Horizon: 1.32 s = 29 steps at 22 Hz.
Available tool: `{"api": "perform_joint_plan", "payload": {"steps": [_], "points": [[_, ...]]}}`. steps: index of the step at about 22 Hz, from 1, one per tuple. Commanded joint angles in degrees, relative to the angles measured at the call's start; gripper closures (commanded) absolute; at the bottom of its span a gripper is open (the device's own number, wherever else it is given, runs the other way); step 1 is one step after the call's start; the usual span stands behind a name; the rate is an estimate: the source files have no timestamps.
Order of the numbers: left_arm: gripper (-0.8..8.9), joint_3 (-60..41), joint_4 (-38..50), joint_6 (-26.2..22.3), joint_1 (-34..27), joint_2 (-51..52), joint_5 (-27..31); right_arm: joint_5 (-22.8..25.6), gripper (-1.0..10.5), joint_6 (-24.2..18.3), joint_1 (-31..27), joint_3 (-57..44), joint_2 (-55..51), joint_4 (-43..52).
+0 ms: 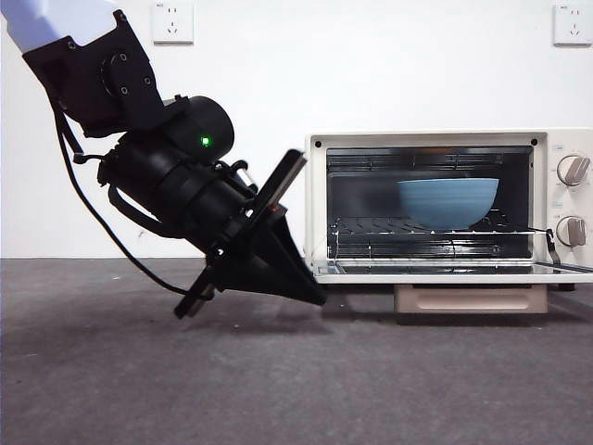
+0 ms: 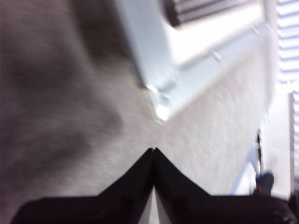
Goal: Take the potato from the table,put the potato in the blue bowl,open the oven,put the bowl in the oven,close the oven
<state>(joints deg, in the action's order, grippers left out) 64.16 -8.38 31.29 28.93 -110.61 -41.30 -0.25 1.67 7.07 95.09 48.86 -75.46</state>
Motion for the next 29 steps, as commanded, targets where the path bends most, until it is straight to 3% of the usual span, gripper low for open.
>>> {"api": "perform_joint_plan", "payload": {"steps": [1, 6, 12, 29], "points": [[8.21, -0.37, 1.36, 6.54, -0.63, -0.20, 1.36, -3.17, 9.6, 0.52, 0.09, -1.46, -2.21, 2.25], [8.21, -0.37, 2.51, 11.21, -1.57, -0.26, 3.89, -5.79, 9.6, 2.58, 0.09, -1.51, -5.11, 3.13], [8.21, -0.35, 5.62, 14.51, -2.14, -2.51, 1.22, -5.75, 9.6, 2.67, 0.09, -1.51, -6.75, 3.04], [8.21, -0.31, 11.21, 19.04, -1.31, -3.52, -1.38, -5.75, 9.6, 2.95, 0.09, -1.51, -6.75, 1.84]]}}
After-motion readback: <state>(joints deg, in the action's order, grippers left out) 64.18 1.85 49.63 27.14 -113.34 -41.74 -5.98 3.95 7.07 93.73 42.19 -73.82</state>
